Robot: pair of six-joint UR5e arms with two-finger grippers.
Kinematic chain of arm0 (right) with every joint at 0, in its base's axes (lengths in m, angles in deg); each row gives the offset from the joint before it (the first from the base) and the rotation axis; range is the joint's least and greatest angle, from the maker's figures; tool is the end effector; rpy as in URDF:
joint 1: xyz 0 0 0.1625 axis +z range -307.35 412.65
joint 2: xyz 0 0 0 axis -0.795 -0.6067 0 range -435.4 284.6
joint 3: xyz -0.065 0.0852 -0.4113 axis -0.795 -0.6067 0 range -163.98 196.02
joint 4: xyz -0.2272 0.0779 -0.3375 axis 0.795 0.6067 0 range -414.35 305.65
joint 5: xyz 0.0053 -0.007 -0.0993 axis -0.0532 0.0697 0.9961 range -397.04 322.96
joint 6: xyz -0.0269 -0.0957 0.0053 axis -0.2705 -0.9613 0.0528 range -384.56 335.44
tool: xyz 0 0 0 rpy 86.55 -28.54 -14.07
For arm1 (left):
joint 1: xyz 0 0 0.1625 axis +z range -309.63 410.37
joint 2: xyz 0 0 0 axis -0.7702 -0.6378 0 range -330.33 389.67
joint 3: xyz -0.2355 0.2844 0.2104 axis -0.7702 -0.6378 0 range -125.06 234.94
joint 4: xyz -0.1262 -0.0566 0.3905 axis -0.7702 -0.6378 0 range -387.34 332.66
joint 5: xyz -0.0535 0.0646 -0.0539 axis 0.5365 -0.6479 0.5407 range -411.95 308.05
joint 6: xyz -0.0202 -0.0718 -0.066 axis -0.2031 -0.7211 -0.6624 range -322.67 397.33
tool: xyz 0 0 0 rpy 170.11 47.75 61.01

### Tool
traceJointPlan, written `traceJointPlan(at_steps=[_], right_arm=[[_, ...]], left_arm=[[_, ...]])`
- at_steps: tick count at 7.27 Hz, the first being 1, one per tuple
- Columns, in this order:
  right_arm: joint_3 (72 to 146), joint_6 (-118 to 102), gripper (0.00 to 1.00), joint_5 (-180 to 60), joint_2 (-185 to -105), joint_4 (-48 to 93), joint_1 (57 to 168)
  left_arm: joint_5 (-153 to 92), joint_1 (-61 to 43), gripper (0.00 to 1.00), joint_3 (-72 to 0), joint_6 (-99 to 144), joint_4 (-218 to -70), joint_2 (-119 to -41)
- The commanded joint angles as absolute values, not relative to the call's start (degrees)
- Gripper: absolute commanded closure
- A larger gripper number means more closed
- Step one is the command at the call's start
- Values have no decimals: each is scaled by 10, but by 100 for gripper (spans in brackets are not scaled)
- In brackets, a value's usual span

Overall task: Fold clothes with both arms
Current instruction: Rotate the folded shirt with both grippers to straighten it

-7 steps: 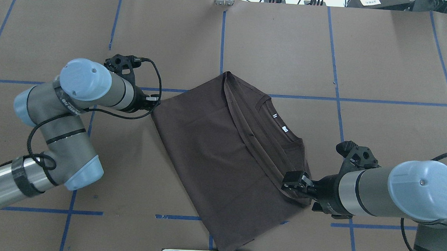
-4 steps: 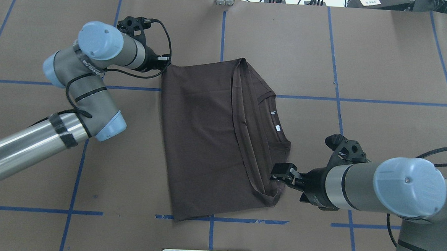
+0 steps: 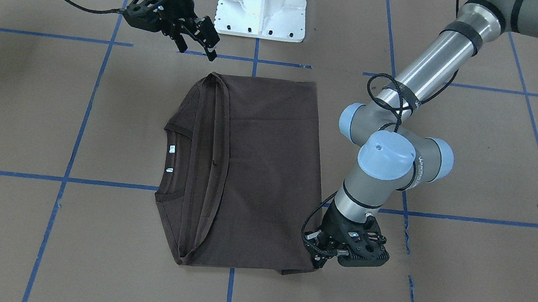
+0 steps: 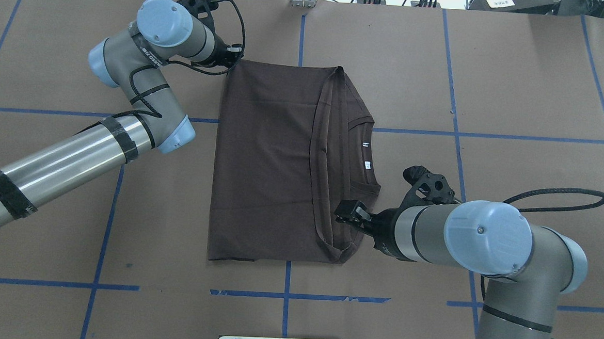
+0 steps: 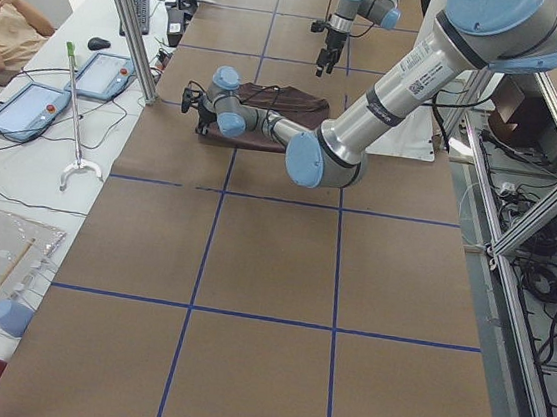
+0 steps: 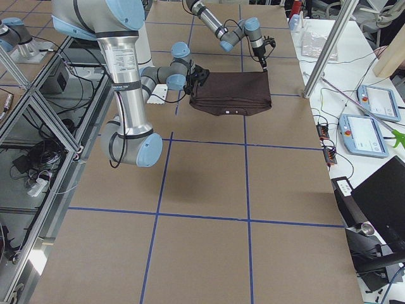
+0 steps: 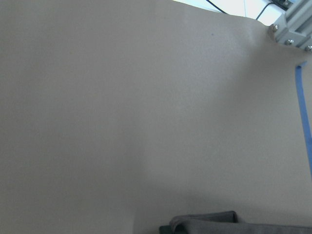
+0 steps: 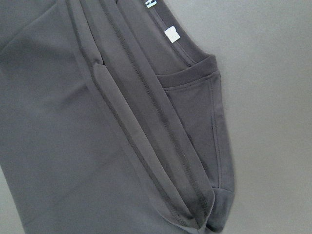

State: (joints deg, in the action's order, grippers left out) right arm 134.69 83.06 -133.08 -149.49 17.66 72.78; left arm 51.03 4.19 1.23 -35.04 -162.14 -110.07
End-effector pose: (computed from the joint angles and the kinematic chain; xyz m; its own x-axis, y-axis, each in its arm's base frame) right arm -0.4549 -0.2977 0.2531 0.3351 0.4435 0.8313 -0.3735 0.8725 -0.3150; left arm 0.5021 -0.6835 0.3122 0.5202 -0.1159 -0.8461 0.4338 0.8893 0.1449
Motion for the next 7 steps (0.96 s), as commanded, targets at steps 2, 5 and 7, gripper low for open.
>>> traceJointPlan(at_steps=[2, 5, 7], right_arm=[[1282, 736, 0, -1328, -1419, 243, 732], [1212, 539, 1, -1325, -1367, 248, 732], [1210, 481, 30, -1325, -1365, 248, 720]], left_arm=[[515, 35, 23, 15, -360, -1622, -1117], [528, 35, 23, -73, -359, -1624, -1059], [528, 35, 23, -90, -358, -1623, -1043]])
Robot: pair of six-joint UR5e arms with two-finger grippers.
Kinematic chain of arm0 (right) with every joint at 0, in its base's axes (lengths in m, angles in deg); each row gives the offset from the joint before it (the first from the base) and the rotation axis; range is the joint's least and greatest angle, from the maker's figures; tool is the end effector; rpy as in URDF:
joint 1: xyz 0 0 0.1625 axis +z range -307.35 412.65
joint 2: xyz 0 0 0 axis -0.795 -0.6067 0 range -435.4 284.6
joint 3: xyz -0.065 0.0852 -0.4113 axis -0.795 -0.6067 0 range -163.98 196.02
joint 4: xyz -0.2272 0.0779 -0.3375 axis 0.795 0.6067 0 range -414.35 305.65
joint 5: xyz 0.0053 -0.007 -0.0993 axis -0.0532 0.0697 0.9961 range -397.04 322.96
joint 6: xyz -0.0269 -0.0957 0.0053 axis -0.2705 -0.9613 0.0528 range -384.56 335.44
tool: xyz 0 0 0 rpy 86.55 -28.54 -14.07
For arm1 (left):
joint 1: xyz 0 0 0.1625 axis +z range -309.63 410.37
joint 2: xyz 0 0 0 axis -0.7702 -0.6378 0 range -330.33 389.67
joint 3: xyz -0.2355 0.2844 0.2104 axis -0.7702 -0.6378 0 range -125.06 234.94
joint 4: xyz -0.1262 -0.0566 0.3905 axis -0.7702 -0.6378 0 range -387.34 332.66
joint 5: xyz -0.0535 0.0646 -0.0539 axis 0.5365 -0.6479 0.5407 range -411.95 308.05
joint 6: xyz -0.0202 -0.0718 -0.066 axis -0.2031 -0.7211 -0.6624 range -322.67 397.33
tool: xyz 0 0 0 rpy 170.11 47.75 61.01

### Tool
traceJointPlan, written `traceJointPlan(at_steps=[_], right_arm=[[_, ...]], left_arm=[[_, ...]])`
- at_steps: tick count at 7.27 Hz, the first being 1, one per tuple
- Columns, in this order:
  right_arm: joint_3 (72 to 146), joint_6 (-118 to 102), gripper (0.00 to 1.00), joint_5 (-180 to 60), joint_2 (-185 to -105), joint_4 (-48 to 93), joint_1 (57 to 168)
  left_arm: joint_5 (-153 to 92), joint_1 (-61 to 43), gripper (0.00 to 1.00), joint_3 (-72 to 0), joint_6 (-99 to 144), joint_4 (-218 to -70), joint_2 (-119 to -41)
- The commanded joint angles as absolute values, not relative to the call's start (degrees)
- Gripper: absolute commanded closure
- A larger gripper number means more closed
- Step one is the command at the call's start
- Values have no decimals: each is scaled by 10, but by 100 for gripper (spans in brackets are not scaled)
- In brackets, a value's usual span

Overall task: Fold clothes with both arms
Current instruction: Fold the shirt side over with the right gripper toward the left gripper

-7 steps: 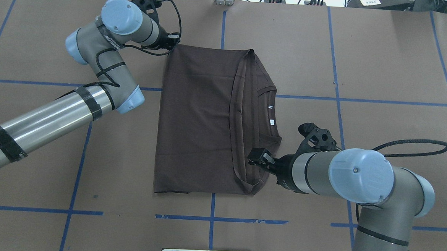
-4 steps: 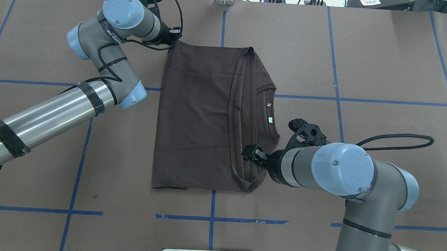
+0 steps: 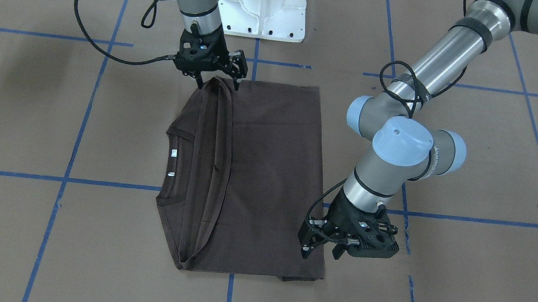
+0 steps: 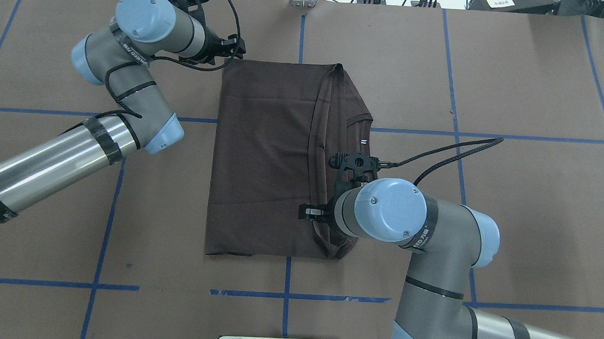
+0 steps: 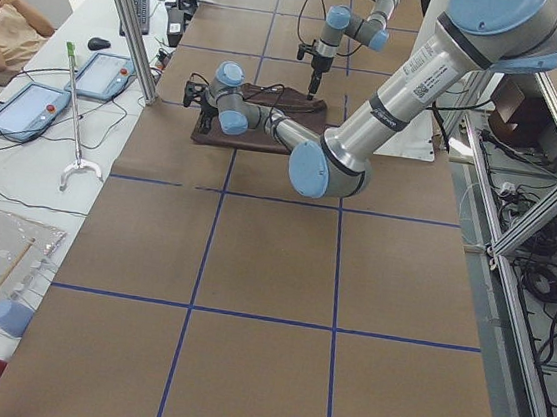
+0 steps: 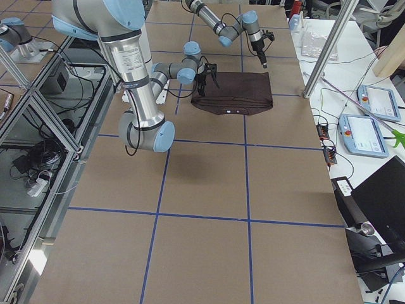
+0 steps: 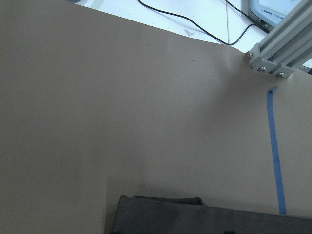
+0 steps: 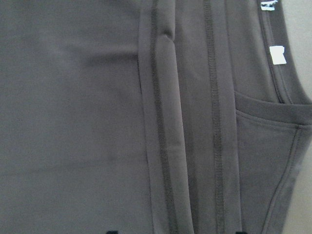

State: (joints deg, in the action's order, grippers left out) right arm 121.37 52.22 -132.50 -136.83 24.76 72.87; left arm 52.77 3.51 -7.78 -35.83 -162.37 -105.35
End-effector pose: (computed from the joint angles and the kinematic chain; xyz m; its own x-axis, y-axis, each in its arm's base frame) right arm -0.5428 -0.3320 0.2394 0.5884 -0.0258 0.8082 -0.1402 0.9811 0.1334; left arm 0.4720 -0.6616 0.2988 0.4592 -0.0804 -0.8847 0.4371 0.8875 0.1463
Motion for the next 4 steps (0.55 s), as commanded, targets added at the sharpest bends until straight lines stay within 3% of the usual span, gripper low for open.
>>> traceJointPlan(at_steps=[1, 4], right_arm=[[1209, 468, 35, -1324, -1367, 248, 709], [1193, 428, 36, -1320, -1366, 247, 701]], left_arm=[[528, 35, 23, -90, -358, -1623, -1043], [528, 35, 23, -90, -358, -1623, -1039]])
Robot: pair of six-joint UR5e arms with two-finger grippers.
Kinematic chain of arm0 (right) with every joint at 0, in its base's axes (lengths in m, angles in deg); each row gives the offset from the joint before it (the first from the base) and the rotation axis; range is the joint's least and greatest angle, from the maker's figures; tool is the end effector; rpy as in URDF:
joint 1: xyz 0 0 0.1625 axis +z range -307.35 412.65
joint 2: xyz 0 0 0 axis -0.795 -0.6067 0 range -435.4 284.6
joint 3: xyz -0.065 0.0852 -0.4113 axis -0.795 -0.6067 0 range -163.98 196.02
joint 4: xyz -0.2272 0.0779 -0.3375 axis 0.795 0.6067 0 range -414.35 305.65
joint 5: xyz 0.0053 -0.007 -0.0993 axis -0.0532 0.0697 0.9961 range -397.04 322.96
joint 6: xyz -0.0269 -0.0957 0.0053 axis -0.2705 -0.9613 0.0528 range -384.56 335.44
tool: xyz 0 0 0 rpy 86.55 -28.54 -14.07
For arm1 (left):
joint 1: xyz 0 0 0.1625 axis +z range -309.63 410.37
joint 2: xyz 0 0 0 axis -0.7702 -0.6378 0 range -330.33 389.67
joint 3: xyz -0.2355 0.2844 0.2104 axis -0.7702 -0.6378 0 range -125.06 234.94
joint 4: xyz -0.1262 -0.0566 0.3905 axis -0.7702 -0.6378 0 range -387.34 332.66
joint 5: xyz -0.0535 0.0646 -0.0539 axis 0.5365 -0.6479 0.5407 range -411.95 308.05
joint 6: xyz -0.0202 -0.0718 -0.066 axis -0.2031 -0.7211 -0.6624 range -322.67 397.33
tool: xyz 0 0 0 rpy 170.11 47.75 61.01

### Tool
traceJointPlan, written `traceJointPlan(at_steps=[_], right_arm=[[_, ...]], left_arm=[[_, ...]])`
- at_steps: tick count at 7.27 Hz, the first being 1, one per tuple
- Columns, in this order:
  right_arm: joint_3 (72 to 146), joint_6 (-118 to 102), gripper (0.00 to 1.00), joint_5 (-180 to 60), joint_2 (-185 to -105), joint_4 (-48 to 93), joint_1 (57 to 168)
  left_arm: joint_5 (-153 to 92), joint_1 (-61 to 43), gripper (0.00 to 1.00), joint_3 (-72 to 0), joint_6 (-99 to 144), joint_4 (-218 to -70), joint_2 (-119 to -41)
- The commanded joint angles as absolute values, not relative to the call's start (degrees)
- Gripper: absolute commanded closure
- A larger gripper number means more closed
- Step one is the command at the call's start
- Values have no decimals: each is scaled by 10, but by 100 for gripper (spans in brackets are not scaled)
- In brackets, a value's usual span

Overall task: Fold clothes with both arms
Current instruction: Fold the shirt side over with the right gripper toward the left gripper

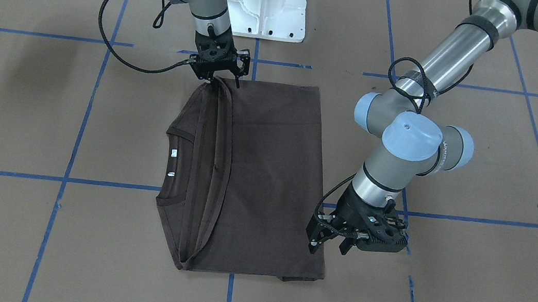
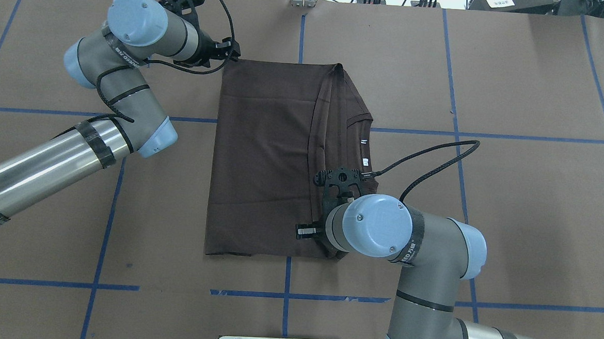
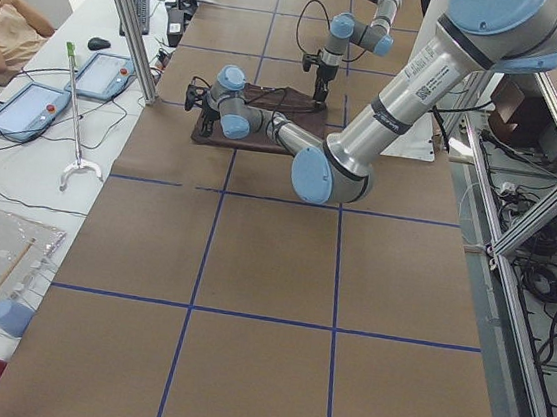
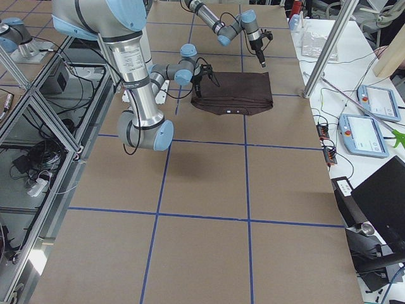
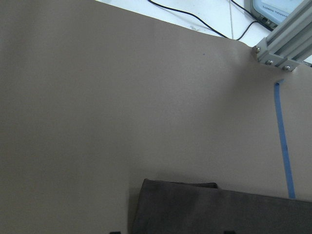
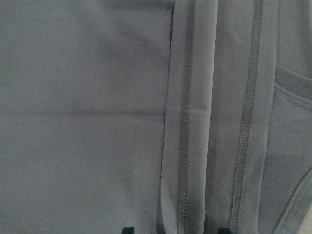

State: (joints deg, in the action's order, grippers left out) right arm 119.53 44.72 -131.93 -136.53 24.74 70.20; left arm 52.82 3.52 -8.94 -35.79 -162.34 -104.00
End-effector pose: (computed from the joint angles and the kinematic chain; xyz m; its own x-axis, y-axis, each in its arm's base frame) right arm -0.5668 -0.3103 0.2498 0.6163 -0.1748 0.7679 -0.0184 0.9716 0.2359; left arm 0.4676 -0.6566 0.3076 0.4617 -0.0820 -0.8832 0.4356 0.8884 0.1452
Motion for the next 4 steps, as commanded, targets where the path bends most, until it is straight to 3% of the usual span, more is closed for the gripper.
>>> traceJointPlan(at_steps=[1, 2, 3, 4], right_arm=[[1192, 428, 47, -1319, -1371, 247, 696], [1192, 428, 91, -1320, -1370, 247, 696], [1193, 428, 100, -1322, -1372, 247, 696], [1197, 428, 100, -1324, -1374, 247, 698]], left_arm=[[528, 35, 23, -90, -358, -1623, -1039], [528, 35, 23, -89, -357, -1623, -1038], [528, 35, 23, -89, -357, -1623, -1038], [528, 35, 24, -89, -357, -1623, -1038]])
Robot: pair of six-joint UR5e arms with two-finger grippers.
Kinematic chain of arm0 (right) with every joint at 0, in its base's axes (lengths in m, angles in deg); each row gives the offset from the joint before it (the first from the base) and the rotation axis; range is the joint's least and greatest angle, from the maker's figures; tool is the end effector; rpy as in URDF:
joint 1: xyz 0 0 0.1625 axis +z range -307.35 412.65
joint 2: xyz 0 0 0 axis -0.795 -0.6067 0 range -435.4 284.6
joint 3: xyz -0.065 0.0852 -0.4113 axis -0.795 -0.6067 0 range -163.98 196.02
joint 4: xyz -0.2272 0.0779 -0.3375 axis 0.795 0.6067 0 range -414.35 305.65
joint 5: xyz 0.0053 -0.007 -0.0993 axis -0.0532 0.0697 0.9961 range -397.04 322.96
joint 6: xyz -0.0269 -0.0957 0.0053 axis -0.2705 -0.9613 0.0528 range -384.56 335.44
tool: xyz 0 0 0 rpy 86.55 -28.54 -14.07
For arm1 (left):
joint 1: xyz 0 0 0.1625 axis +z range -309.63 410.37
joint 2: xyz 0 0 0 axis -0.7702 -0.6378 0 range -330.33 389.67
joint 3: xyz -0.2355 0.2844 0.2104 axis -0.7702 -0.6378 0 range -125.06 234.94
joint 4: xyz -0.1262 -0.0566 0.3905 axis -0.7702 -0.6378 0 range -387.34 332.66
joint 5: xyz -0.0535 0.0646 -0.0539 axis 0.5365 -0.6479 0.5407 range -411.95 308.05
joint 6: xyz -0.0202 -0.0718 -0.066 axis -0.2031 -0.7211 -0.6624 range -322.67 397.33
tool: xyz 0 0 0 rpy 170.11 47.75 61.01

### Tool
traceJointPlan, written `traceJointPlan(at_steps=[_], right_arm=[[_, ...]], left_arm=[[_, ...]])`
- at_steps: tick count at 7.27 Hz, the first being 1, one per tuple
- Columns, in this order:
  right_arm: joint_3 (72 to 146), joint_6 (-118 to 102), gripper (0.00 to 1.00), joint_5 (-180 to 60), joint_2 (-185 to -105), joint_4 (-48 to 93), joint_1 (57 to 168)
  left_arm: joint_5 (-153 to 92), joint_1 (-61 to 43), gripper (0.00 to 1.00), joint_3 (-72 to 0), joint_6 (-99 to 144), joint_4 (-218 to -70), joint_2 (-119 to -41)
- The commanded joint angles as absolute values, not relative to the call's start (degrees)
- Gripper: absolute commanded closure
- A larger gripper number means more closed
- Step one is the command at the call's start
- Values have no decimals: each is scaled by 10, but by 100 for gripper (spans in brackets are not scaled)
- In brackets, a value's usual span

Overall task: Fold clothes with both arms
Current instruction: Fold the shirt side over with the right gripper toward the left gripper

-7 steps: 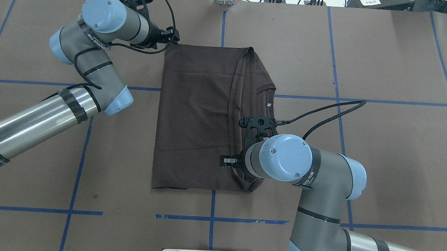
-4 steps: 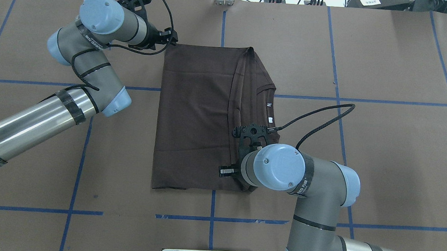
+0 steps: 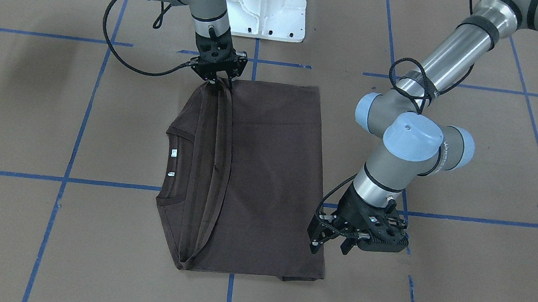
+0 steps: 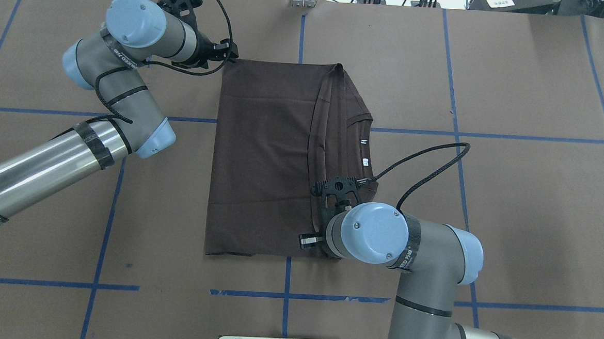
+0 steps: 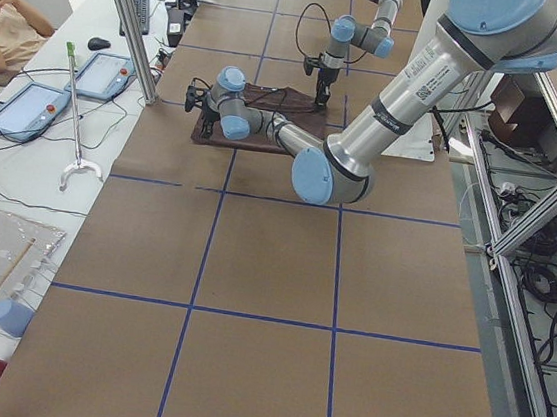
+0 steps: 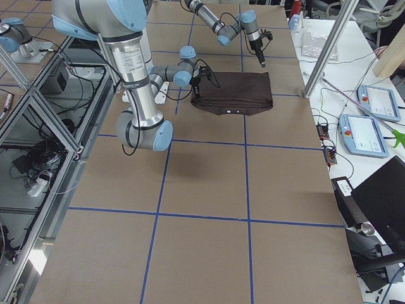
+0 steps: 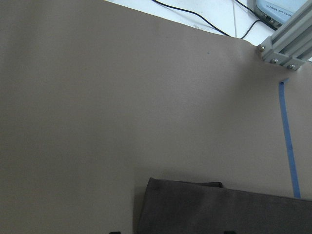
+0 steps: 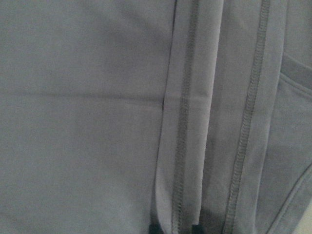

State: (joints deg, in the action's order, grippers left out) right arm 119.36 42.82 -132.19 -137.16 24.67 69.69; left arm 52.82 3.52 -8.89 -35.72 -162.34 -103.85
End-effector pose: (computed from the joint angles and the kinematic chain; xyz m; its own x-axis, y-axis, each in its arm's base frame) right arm -0.5694 -0.3047 0.2578 0.6225 -0.2098 0.7539 0.0171 0.9668 0.2549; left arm 0.4675 -0.6564 0.3101 0.4643 -0.0832 -0.8818 0.4346 0.8889 0.1450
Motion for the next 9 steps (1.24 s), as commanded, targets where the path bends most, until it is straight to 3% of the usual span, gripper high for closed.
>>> traceJointPlan(at_steps=[1, 6, 7, 8, 9], right_arm=[[1201, 428, 100, -1325, -1375, 246, 701], [1247, 437, 97, -1319, -1444, 245, 696], [1247, 438, 54, -1318, -1447, 245, 695], [1258, 439, 1, -1318, -1448, 246, 695], [1262, 439, 0, -1319, -1449, 246, 696]], left_arm=[[528, 35, 24, -88, -356, -1624, -1037], [527, 36, 24, -89, -358, -1624, -1031], [527, 36, 24, -89, -358, -1624, -1030], [527, 36, 24, -89, -358, -1624, -1030], [526, 36, 24, -89, -359, -1624, -1030]])
